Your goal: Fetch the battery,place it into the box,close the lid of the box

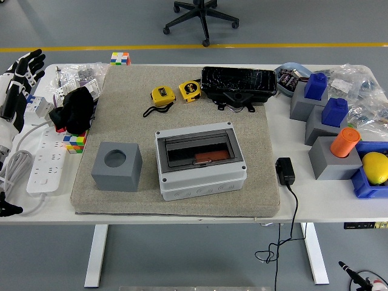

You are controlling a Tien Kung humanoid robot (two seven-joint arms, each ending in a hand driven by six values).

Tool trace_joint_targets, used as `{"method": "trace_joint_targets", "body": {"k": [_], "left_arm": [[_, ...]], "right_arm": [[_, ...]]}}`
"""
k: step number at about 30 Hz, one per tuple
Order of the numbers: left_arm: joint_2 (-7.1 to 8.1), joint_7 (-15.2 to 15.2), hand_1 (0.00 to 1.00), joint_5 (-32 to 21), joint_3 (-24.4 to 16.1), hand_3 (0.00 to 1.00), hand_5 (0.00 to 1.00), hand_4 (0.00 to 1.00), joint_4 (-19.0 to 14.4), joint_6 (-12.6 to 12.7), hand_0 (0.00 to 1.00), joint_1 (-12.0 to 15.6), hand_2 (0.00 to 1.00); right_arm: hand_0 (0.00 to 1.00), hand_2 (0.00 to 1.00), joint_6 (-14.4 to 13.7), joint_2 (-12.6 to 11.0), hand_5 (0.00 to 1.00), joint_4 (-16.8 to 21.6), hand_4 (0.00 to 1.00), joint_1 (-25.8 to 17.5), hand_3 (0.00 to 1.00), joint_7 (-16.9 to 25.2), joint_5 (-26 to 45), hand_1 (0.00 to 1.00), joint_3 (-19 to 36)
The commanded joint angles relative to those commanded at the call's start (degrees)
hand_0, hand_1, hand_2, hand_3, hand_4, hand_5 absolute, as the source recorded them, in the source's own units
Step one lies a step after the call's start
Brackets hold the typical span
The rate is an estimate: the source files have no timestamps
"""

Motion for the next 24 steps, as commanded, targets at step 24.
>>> {"method": "trace_joint_targets", "body": {"k": [24], "left_arm": [[1.04,-1.43,0.923,0.89,4.45,0.847,0.998,0.998,-0.61,1.94,0.905,-1.65,0.867]], "right_arm": [[0.886,0.794,-1.23,-4.39,0.998,0.00,0.998,1.54,0.832,2.29,7.72,0.851,-6.24]]}}
